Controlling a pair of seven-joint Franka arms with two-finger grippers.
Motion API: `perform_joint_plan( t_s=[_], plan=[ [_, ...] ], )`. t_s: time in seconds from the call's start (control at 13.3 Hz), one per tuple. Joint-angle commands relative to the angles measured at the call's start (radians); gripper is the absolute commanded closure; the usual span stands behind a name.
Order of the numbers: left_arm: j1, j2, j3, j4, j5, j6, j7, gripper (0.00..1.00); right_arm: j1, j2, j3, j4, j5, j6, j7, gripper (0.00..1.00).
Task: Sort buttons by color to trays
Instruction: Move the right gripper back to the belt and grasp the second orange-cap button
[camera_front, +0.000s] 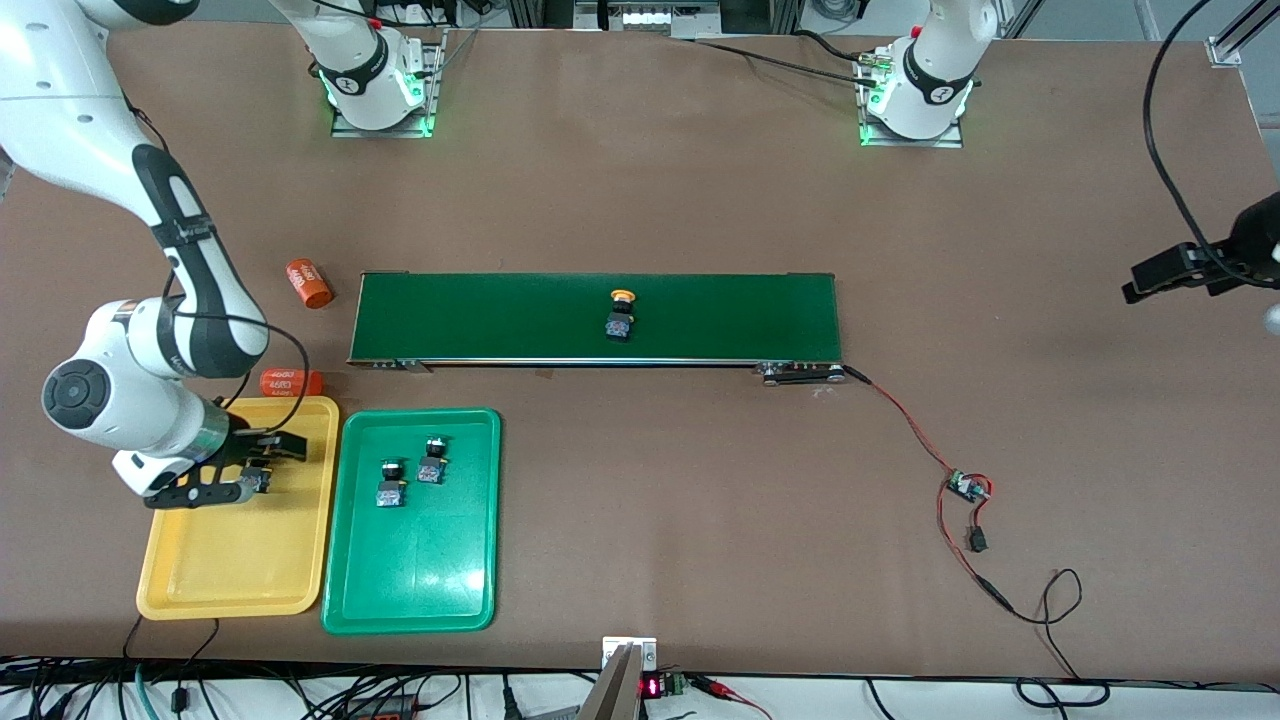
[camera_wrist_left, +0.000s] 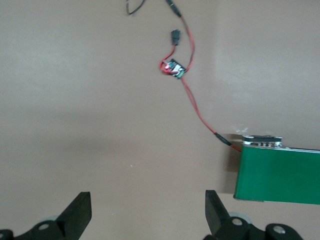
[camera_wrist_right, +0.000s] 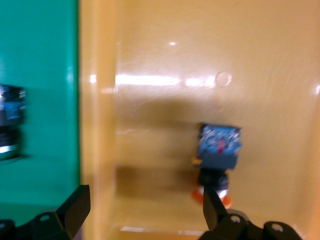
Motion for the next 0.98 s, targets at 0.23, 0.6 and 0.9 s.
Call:
perform_joint_plan(
  t_s=[0.23,0.6,0.9],
  plan=[
    [0.015,-0.011,-0.001,0.032,0.0,-0.013,0.011,0.0,-0.009,-0.237,0.14,-0.183,0.012,-0.155,0.214,0.0],
    [0.044,-0.007,0.008,0.029,-0.001,-0.011,0.013,0.0,0.003,-0.344,0.278,-0.342,0.044,-0.114,0.426,0.0],
    [0.044,-0.007,0.0,0.026,0.0,-0.011,0.013,0.0,0.013,-0.383,0.382,-0.442,0.042,-0.038,0.644,0.0]
  ],
)
